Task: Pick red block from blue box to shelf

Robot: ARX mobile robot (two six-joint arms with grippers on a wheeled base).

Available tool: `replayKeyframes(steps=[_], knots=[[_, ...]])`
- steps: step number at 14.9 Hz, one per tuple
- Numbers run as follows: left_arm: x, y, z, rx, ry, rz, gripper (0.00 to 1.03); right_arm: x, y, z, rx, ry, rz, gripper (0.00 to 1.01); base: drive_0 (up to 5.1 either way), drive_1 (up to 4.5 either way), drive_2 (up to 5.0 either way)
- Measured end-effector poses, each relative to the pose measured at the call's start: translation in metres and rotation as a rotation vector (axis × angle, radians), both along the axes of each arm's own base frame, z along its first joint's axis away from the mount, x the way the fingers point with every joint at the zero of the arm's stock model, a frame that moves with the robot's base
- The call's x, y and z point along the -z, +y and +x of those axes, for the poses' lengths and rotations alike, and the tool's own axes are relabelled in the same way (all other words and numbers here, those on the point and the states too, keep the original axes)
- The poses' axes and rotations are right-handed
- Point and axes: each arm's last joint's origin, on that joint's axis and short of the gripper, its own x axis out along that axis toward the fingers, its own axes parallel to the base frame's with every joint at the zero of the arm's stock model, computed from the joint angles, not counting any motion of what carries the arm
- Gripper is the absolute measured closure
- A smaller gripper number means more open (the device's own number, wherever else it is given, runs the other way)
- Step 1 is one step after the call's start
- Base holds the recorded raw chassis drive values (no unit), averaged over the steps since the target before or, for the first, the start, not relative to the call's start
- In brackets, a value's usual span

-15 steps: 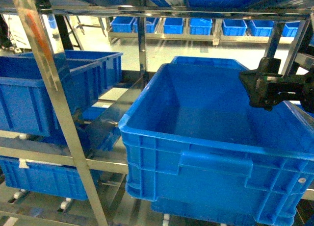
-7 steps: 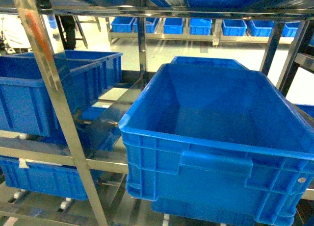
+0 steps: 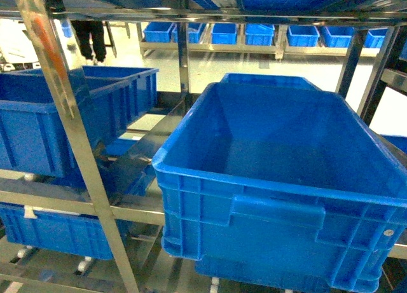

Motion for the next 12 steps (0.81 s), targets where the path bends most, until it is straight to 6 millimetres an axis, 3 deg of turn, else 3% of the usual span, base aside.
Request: replayKeyframes(steps=[2,10,12], knots=[[0.000,0.000,0.000,0.000,0.000,0.000,0.05,0.005,-0.001,-0.004,0.022,0.002,-0.001,0.99,0.0,0.00,0.0],[0.000,0.000,0.000,0.000,0.000,0.000,0.05,0.015,-0.001,-0.016,0.022,-0.016,-0.004,0.99,0.0,0.00,0.0],[0.000,0.000,0.000,-0.001,0.000,0.000,0.05,0.016,-0.001,-0.027,0.022,-0.020,-0.004,0.99,0.0,0.00,0.0]])
